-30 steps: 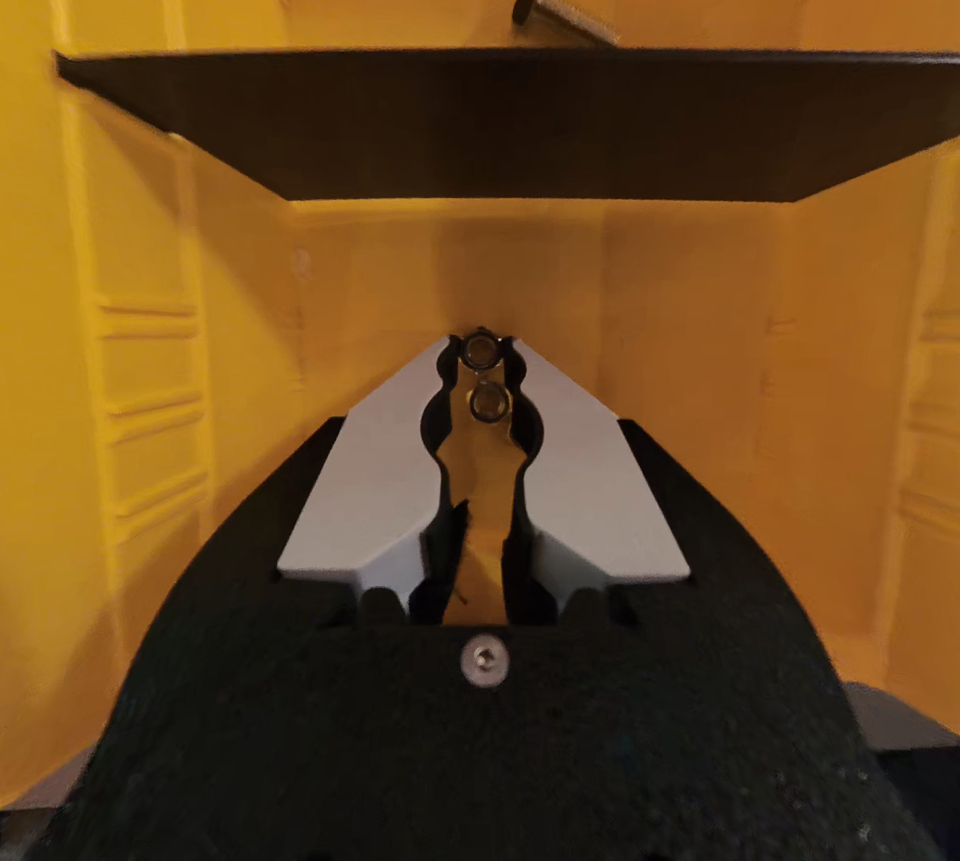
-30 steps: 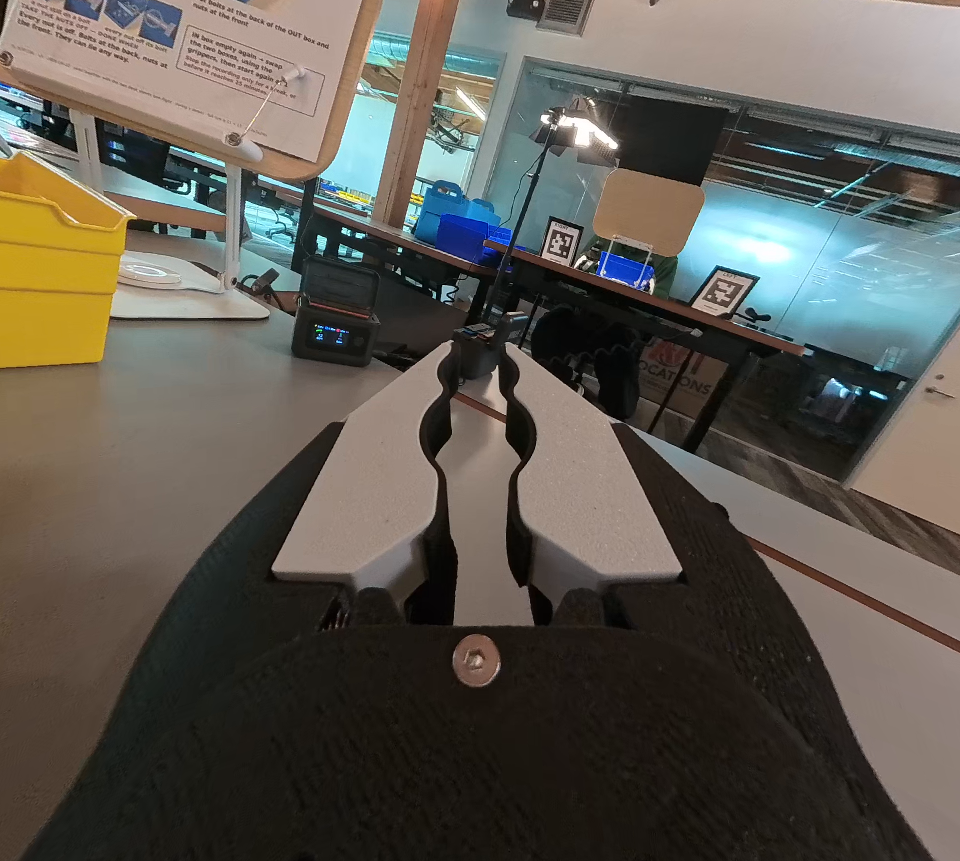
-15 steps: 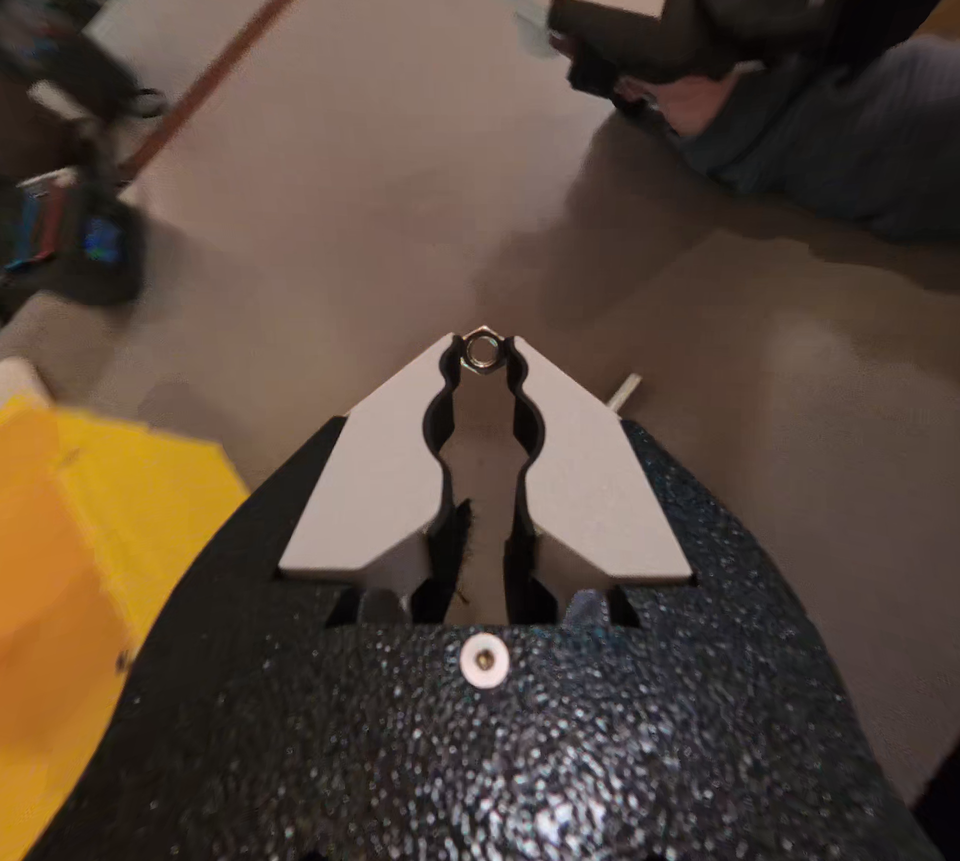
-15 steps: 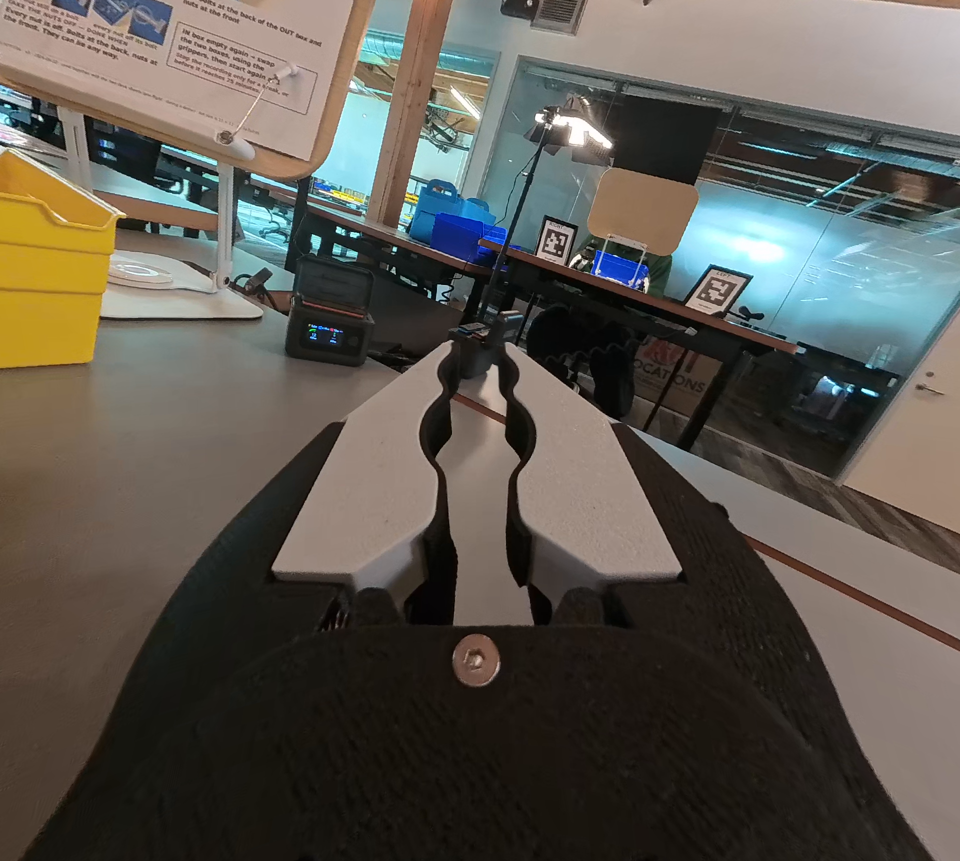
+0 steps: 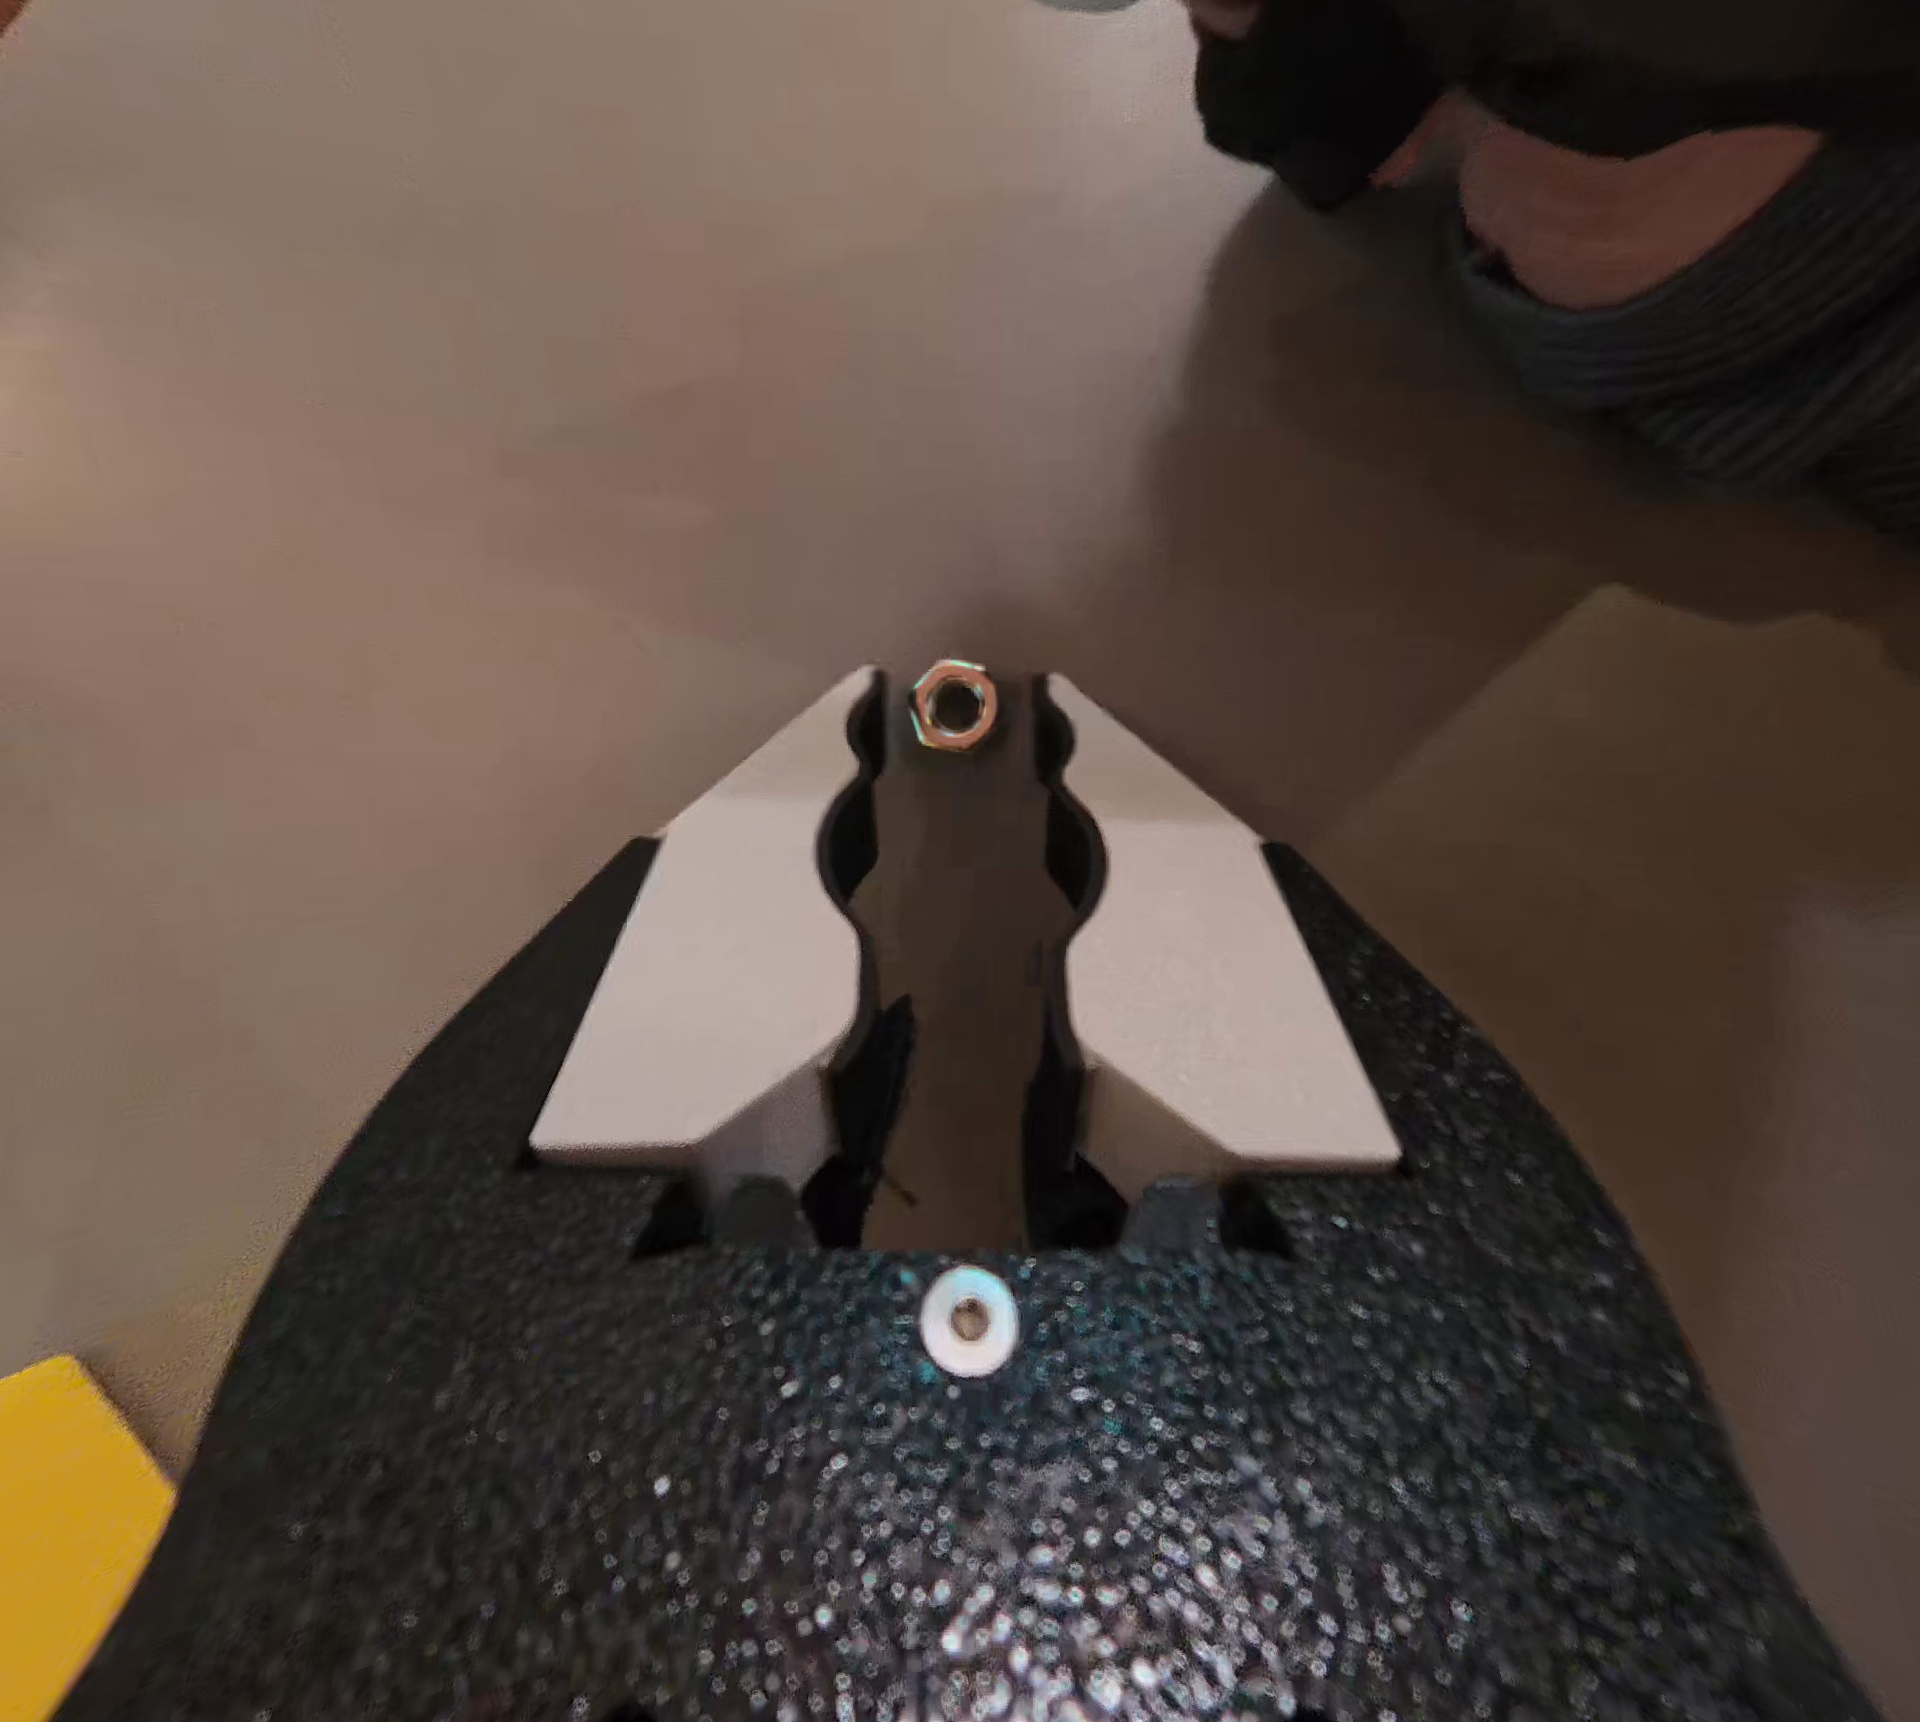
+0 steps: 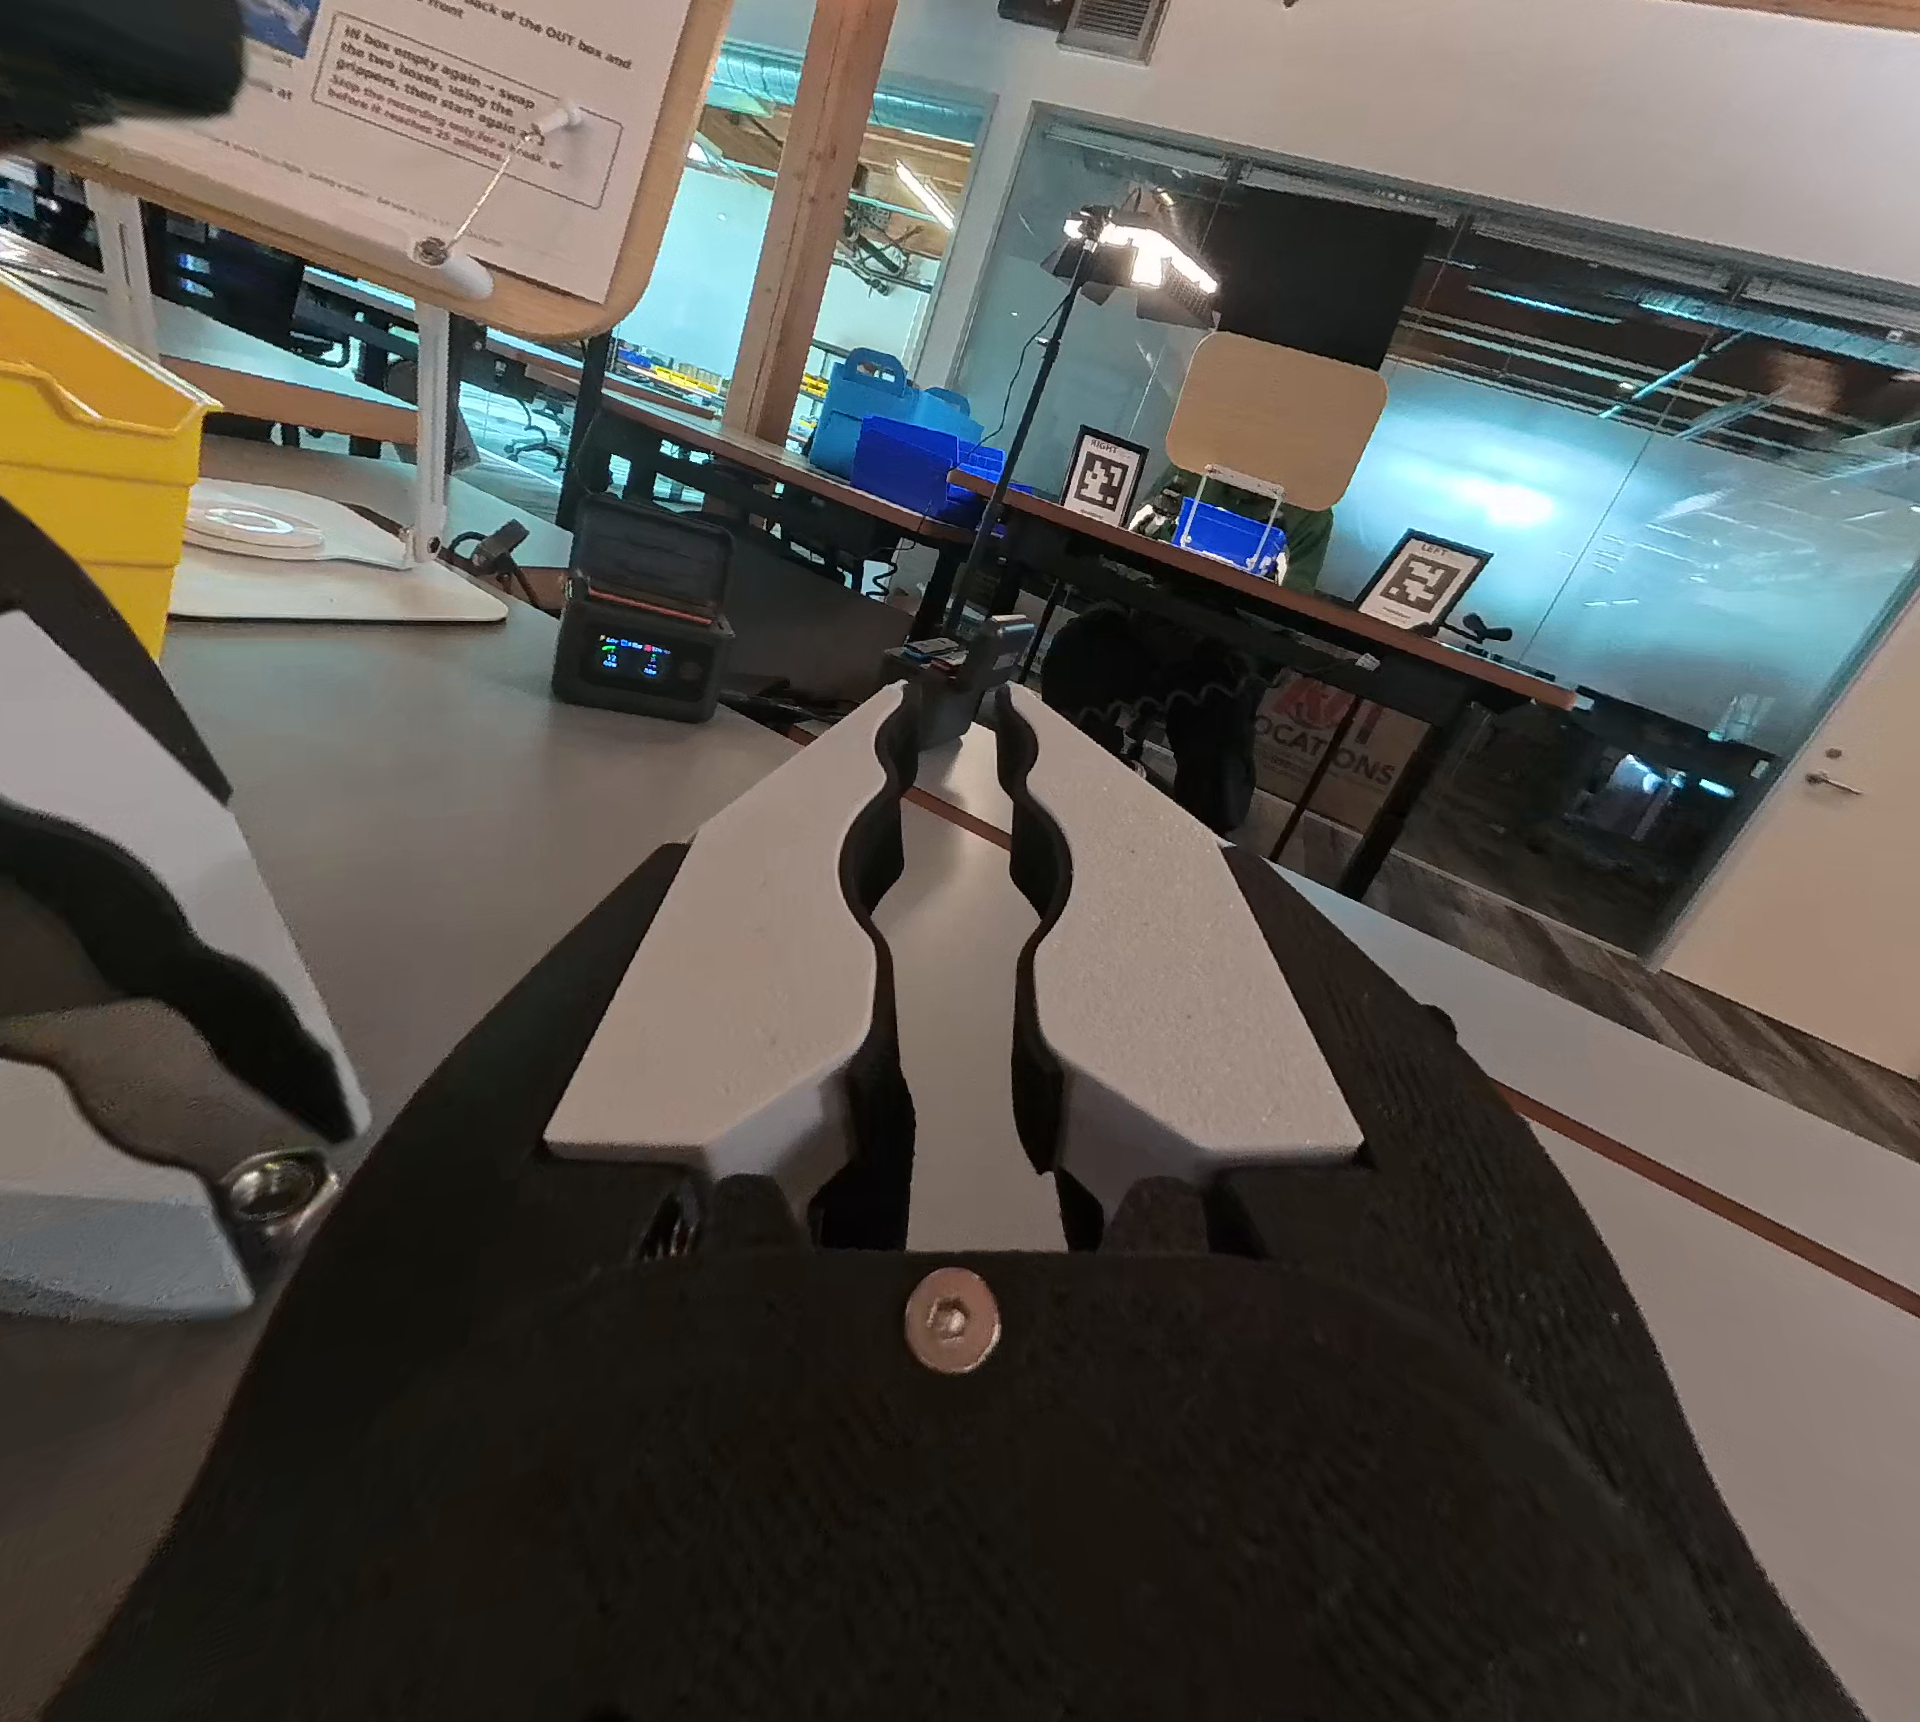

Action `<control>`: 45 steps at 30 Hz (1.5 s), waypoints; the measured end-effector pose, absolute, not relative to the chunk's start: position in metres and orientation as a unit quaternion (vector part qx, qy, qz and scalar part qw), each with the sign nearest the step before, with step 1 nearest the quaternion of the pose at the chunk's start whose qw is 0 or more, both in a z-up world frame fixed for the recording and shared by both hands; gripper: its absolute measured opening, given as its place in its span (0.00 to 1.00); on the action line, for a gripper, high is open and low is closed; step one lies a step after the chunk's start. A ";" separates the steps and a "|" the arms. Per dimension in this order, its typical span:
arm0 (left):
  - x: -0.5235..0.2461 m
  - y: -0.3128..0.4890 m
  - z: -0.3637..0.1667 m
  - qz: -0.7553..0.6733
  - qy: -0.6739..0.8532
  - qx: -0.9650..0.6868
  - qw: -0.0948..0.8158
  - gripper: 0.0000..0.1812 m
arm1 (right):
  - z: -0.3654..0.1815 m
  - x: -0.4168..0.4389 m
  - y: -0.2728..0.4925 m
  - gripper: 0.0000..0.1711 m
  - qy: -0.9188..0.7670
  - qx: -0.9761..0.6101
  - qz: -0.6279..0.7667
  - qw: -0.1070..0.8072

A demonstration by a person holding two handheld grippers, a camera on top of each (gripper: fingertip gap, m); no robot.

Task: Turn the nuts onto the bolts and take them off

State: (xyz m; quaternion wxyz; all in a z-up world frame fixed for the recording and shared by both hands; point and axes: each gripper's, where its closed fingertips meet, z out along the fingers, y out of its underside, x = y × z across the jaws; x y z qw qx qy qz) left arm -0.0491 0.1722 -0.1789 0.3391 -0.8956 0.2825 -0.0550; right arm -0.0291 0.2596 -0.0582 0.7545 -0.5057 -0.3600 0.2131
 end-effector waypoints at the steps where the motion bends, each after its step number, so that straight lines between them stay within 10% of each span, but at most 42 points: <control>1: -0.051 0.172 -0.177 -0.065 0.276 -0.893 0.349 0.18 | -0.058 -0.029 0.259 0.07 -0.360 -0.505 0.213 0.755; 13: -0.098 0.162 -0.068 -0.076 0.185 -0.702 0.684 0.29 | -0.056 -0.026 0.230 0.08 -0.390 -0.484 0.250 0.743; 18: -0.105 0.150 -0.061 -0.043 0.206 -0.651 0.729 0.23 | -0.085 -0.042 0.116 0.11 -0.554 -0.464 0.547 0.422; 29: -0.078 0.144 -0.070 -0.112 0.244 -0.660 0.701 0.25 | -0.175 -0.038 0.057 0.14 -0.721 -0.534 0.387 0.209; 45: -0.069 0.150 -0.110 0.098 0.387 -0.673 0.623 0.30 | -0.129 -0.031 0.160 0.05 -0.721 -0.411 -0.006 0.558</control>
